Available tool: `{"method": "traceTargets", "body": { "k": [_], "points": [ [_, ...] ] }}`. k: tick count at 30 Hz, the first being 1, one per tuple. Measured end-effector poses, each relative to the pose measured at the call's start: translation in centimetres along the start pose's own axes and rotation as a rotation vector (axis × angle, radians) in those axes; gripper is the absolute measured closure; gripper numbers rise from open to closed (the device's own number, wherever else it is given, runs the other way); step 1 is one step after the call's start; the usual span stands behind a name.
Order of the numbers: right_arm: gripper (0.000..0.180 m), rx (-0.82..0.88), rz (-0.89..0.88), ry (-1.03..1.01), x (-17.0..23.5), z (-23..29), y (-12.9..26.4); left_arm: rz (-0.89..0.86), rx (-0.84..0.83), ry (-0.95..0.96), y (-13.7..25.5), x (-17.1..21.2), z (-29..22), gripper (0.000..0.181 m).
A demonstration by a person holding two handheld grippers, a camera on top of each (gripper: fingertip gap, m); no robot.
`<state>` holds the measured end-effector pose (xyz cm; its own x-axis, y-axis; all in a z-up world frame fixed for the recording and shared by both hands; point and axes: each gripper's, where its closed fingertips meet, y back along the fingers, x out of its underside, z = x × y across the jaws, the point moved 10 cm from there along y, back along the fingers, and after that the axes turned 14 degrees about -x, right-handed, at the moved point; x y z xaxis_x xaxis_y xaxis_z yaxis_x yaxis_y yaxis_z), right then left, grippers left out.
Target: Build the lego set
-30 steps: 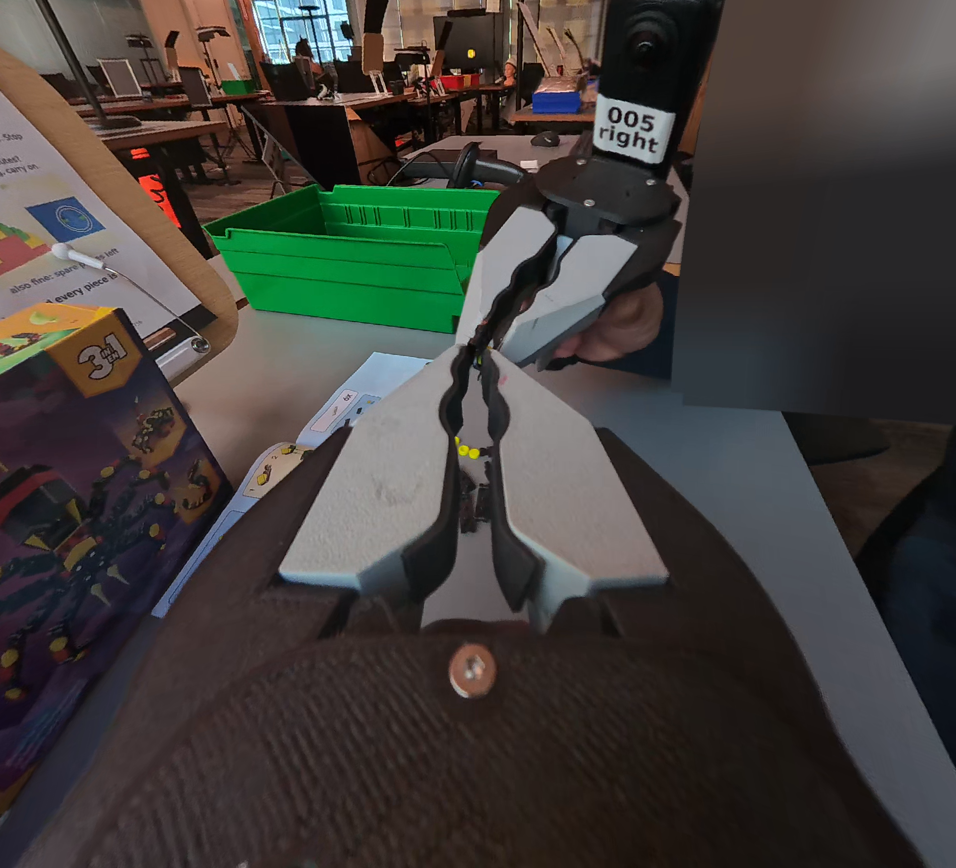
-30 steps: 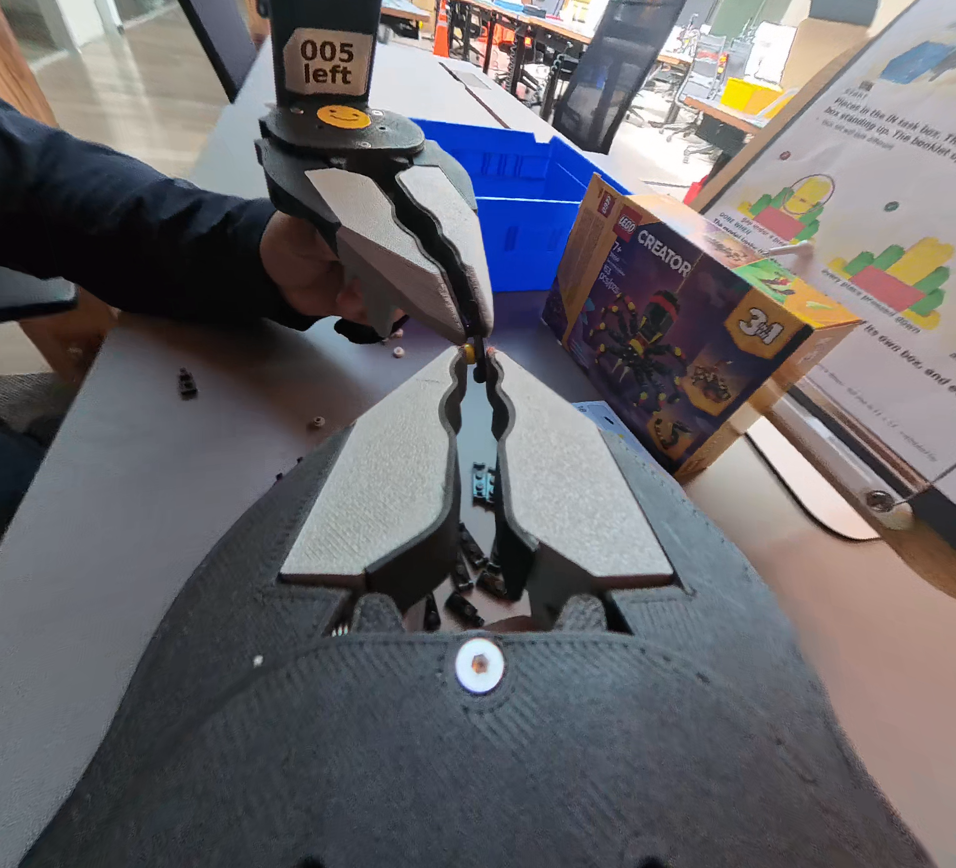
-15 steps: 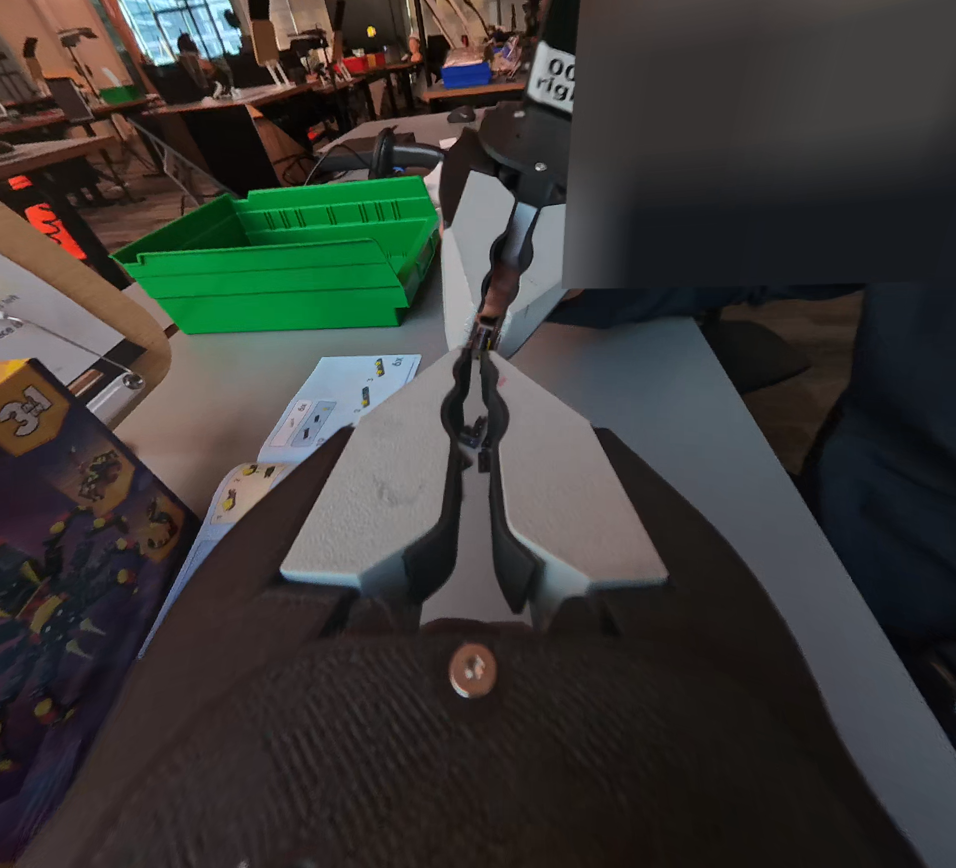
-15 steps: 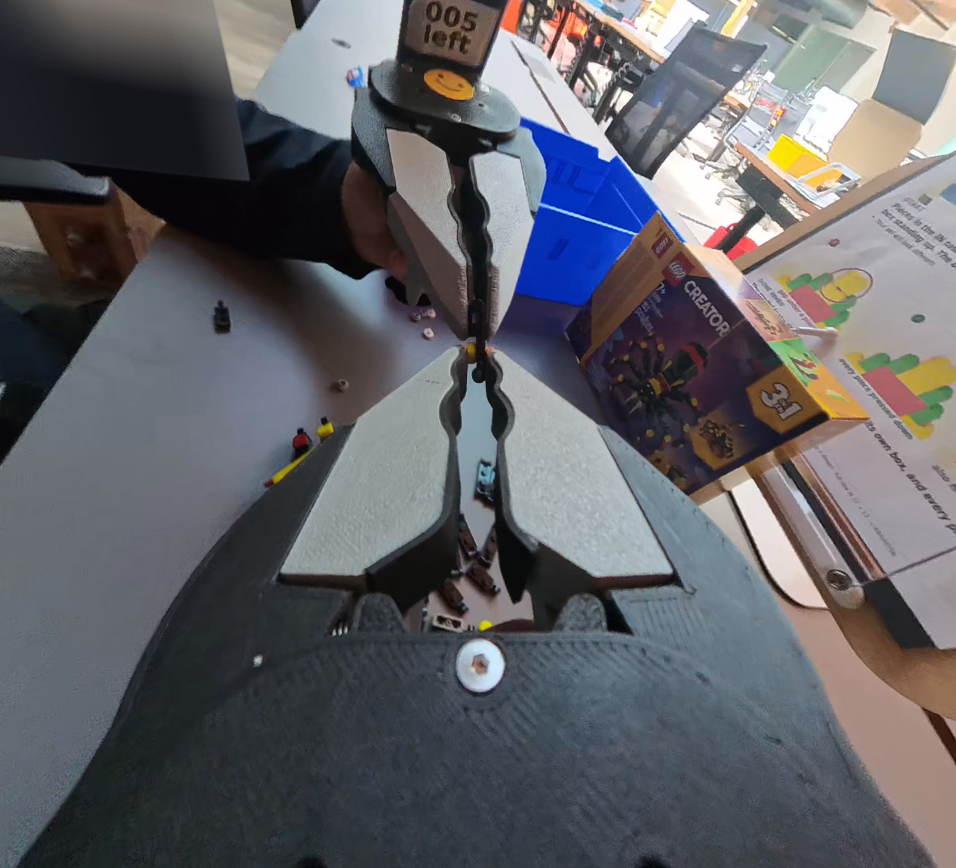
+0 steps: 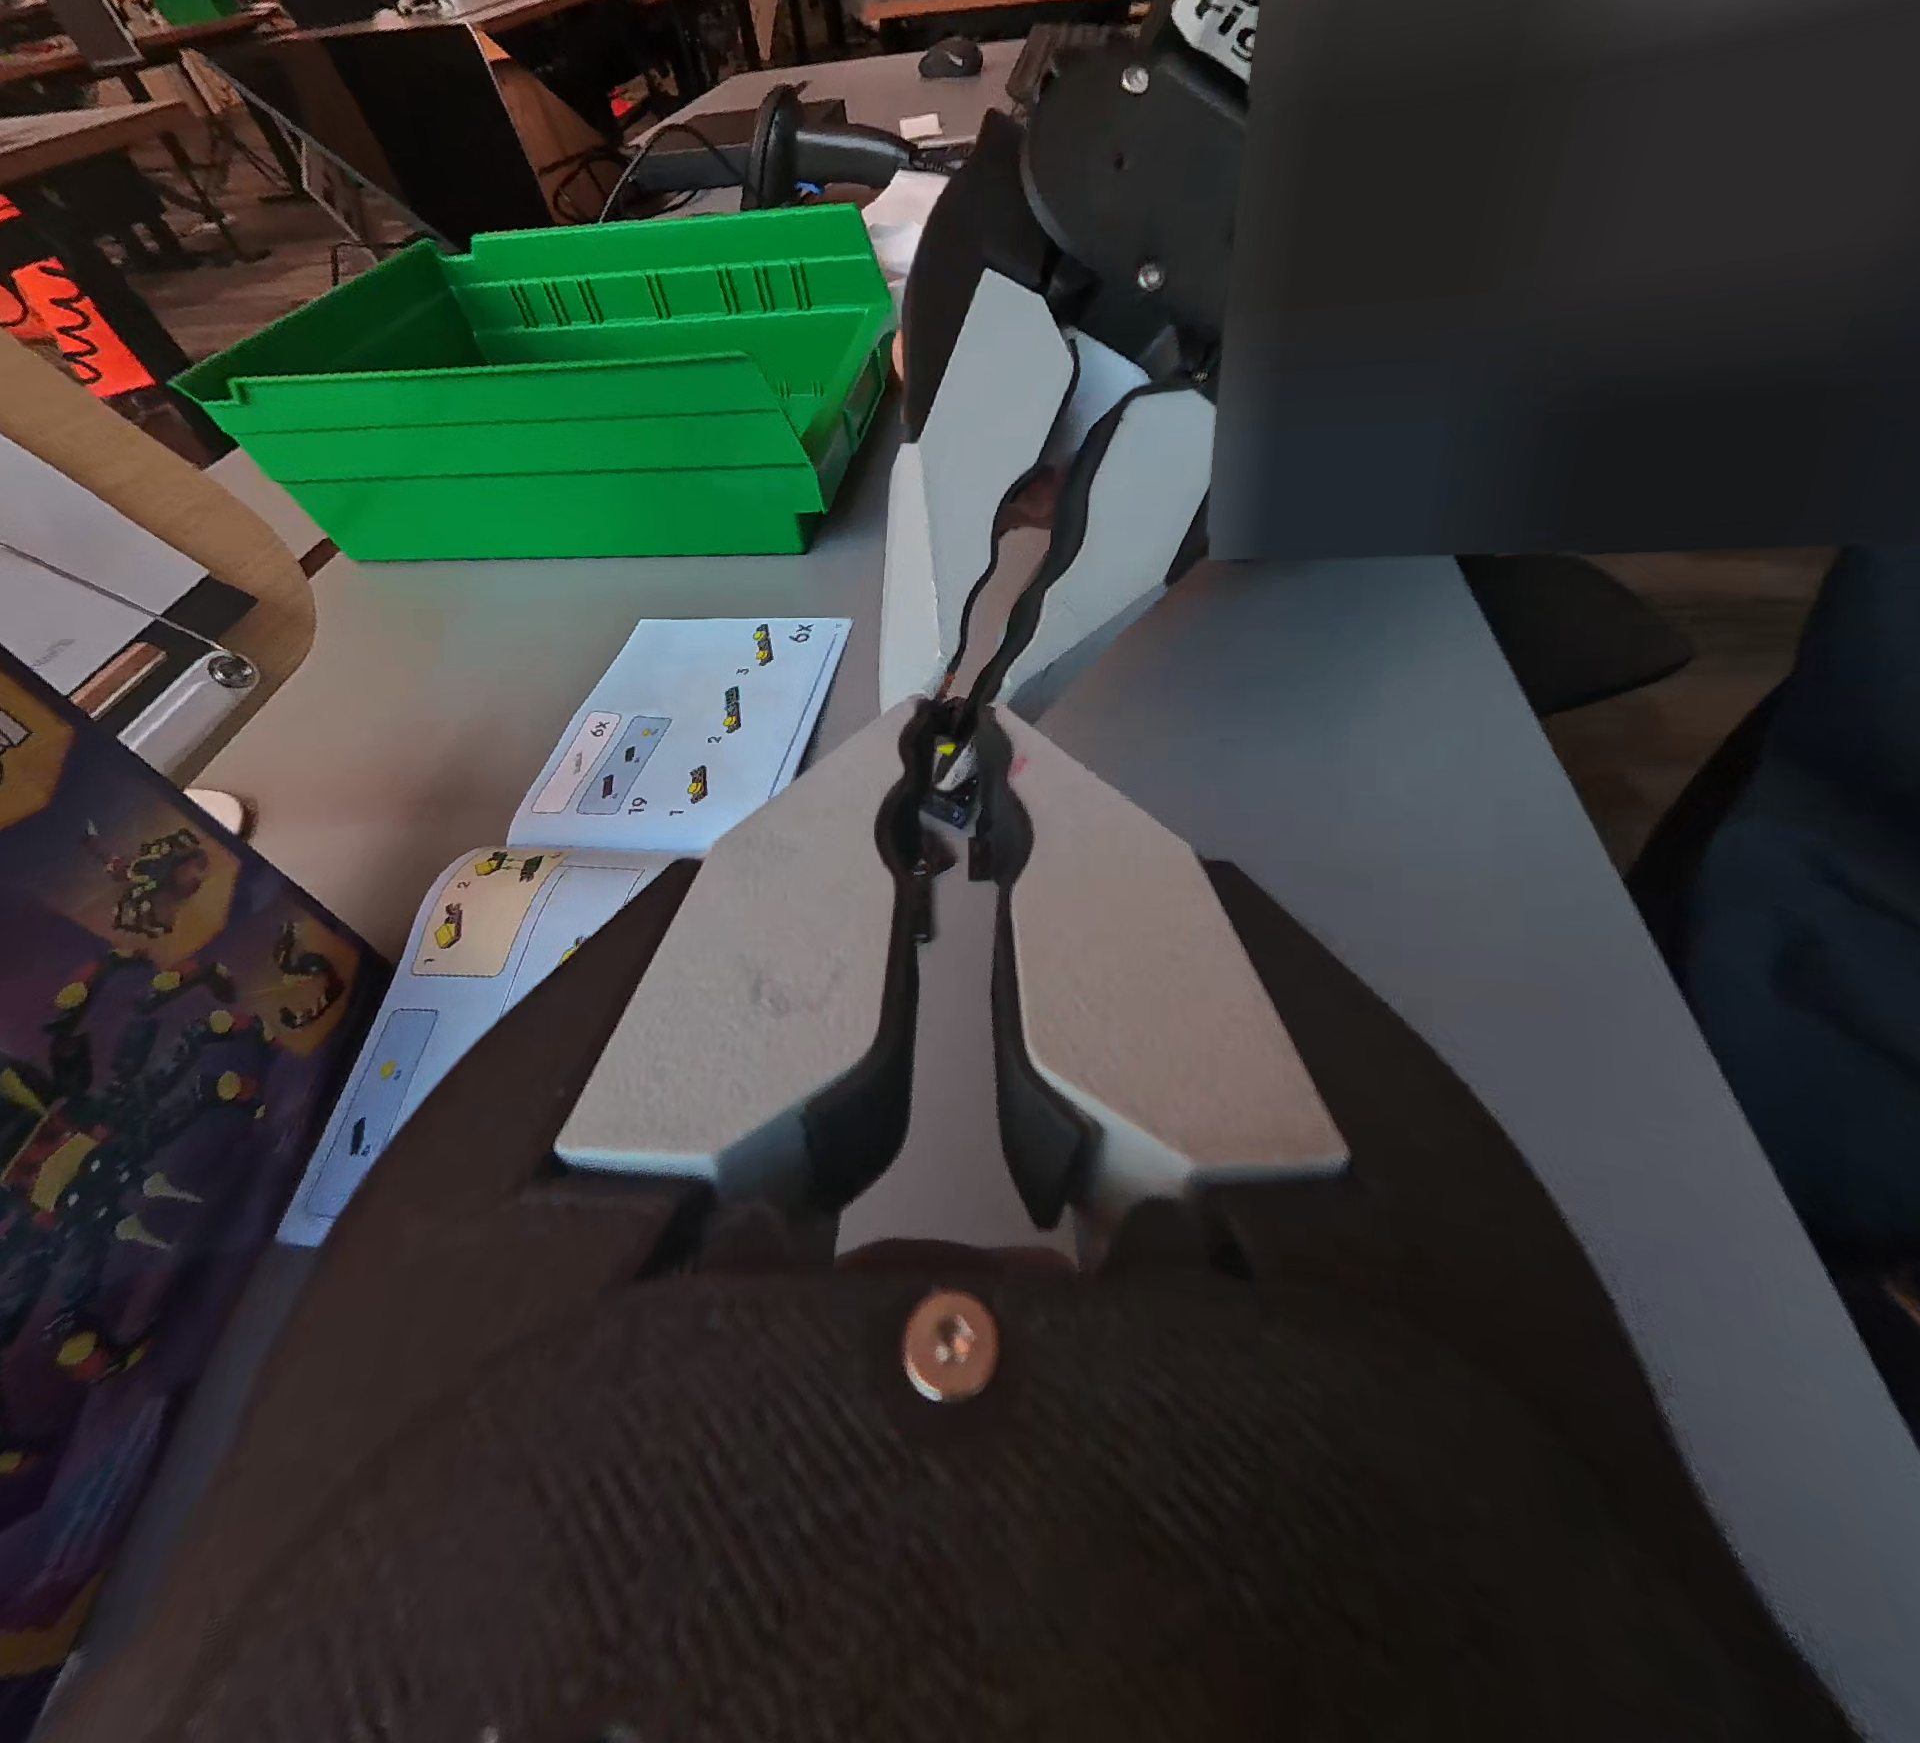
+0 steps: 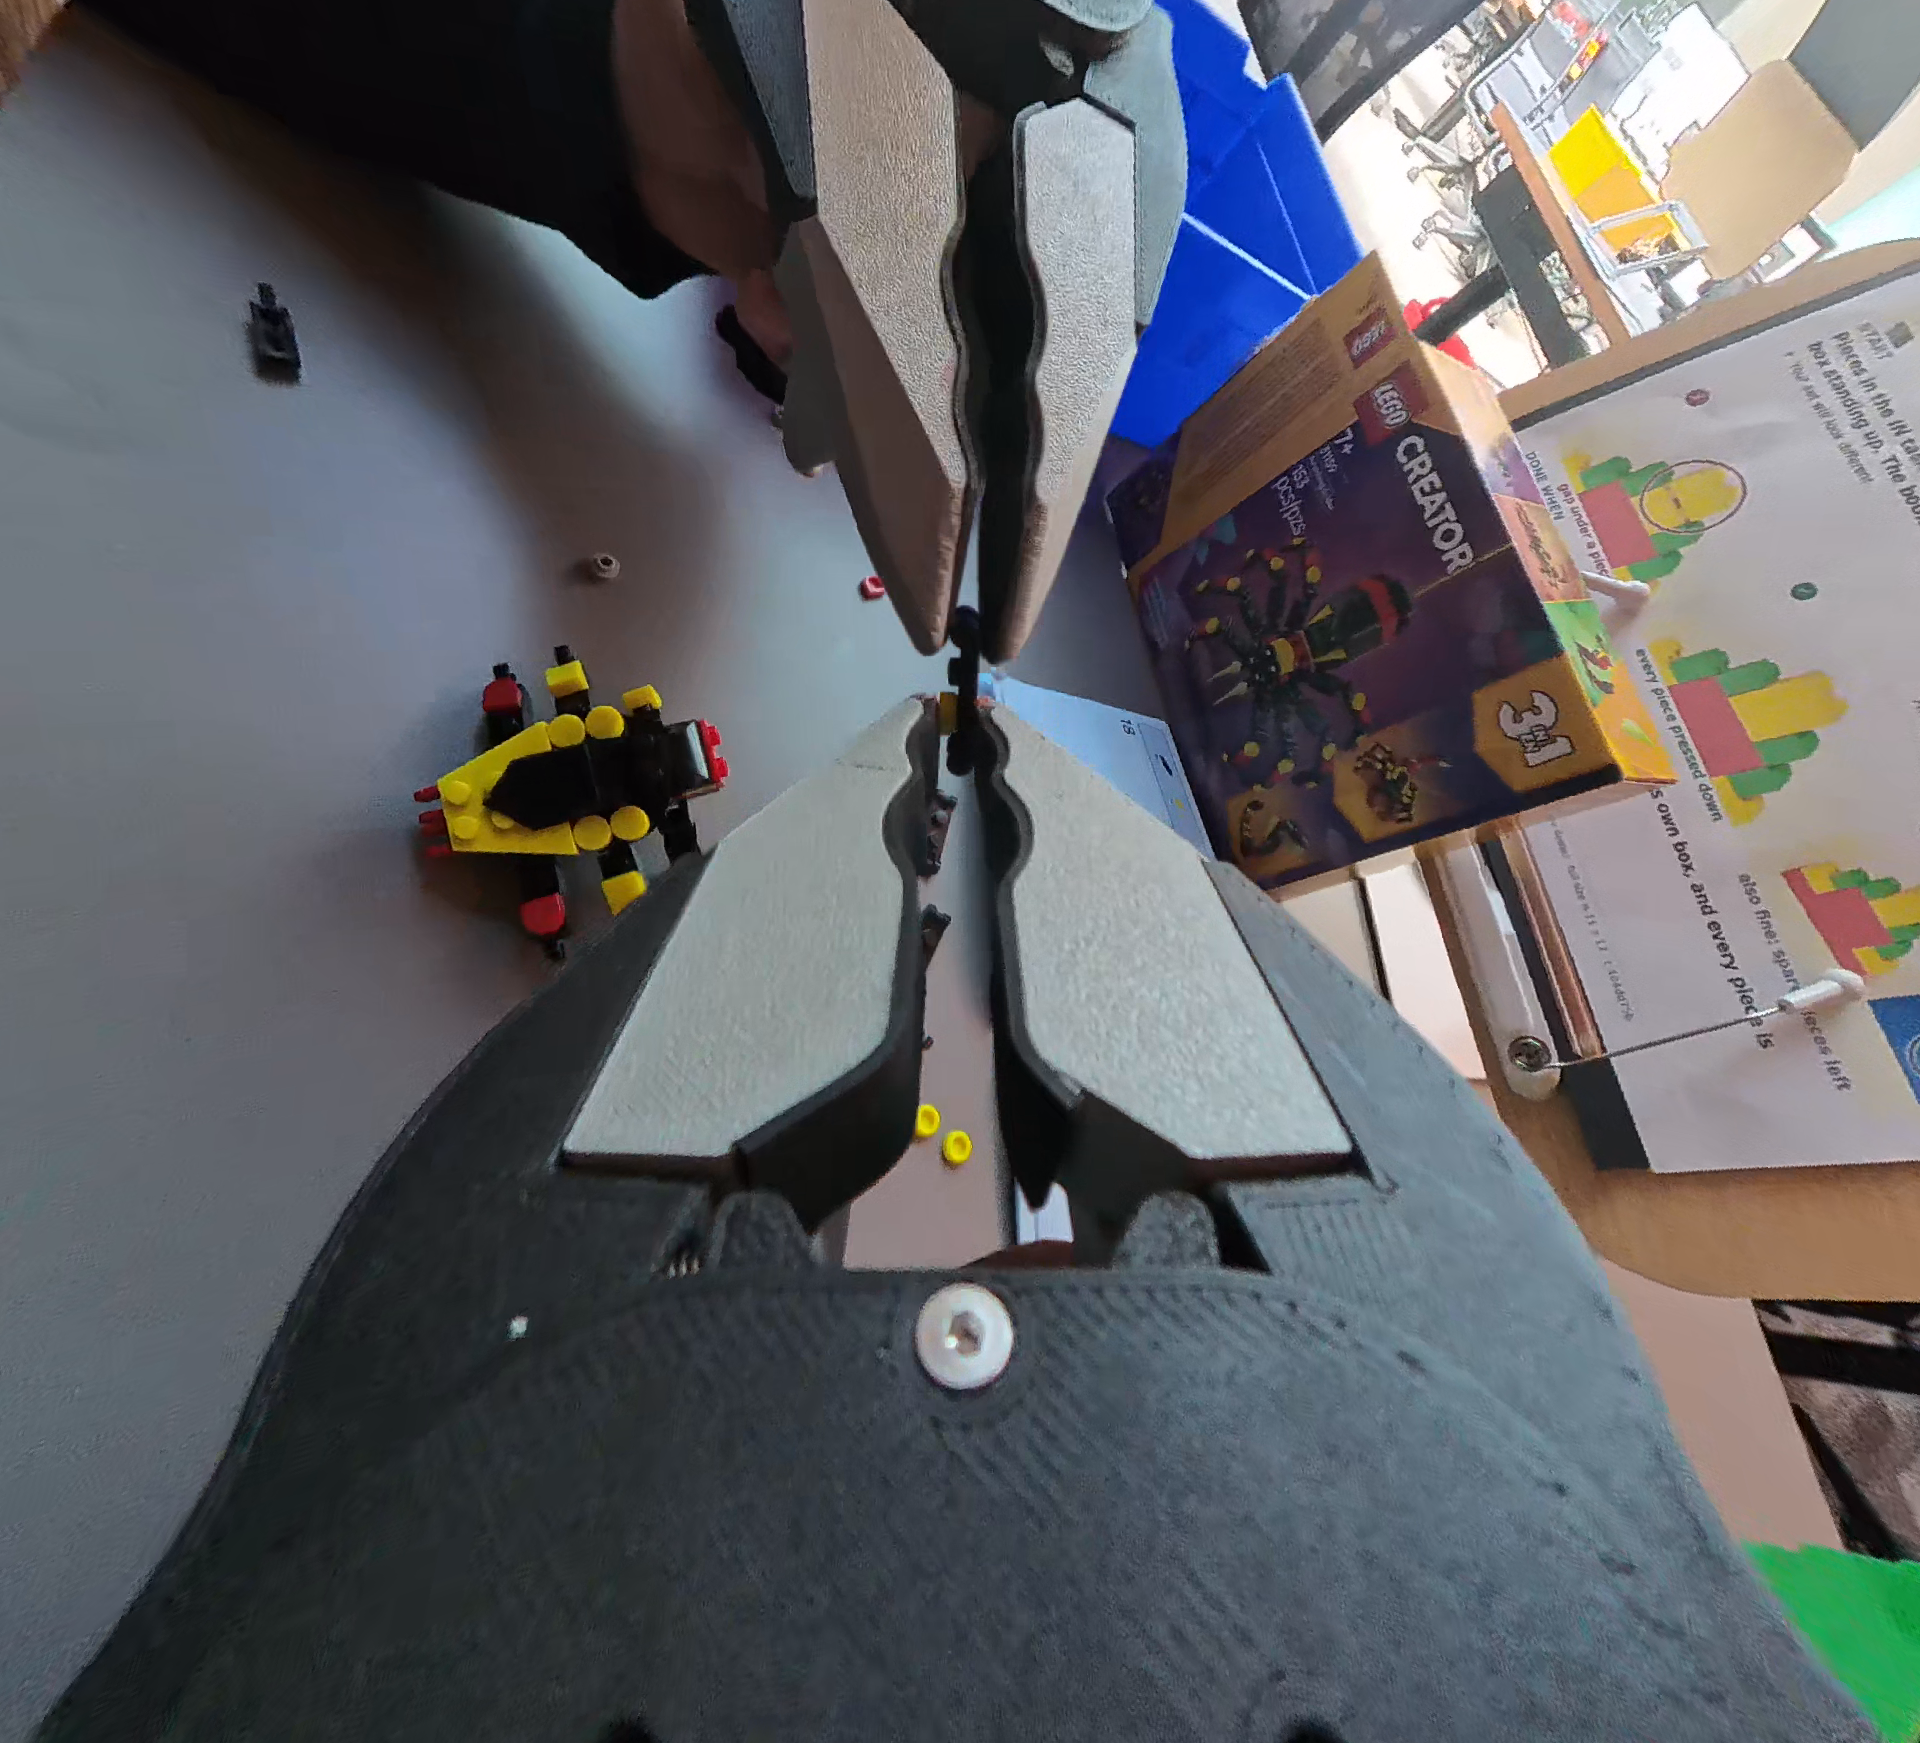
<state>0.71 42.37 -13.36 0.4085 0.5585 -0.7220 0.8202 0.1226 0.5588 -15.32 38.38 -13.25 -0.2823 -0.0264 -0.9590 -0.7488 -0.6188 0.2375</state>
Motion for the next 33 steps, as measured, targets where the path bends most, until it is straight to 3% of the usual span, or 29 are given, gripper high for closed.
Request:
{"method": "traceTargets", "body": {
  "k": [7, 15, 25, 28, 30, 33],
  "points": [
    [0.176, -0.012, 0.023, -0.012, 0.4, -0.1, -0.4, 0.068, -0.033, -0.023, -0.6, 0.6, 0.0, 0.176],
    [0.175, 0.053, -0.061, 0.05, -0.6, 0.1, 0.8, -0.005, -0.042, -0.074, 0.4, 0.1, 0.3, 0.179],
    [0.175, -0.039, -0.164, -0.096, -0.1, -0.8, 0.9, 0.007, -0.055, -0.07, 0.3, 0.5, 0.5, 0.179],
    [0.174, -0.133, -0.215, -0.293, 1.2, -2.0, 0.4, 0.07, -0.024, 0.111, -0.4, 1.0, 1.5, 0.18],
    [0.174, -0.22, -0.234, -0.432, 2.4, -2.7, -0.1, 0.169, 0.067, 0.377, -1.0, 1.9, 2.8, 0.18],
    [0.17, -0.214, -0.217, -0.494, 4.1, -3.4, -0.6, 0.211, 0.203, 0.774, -1.3, 3.8, 4.5, 0.179]
  ]
}}
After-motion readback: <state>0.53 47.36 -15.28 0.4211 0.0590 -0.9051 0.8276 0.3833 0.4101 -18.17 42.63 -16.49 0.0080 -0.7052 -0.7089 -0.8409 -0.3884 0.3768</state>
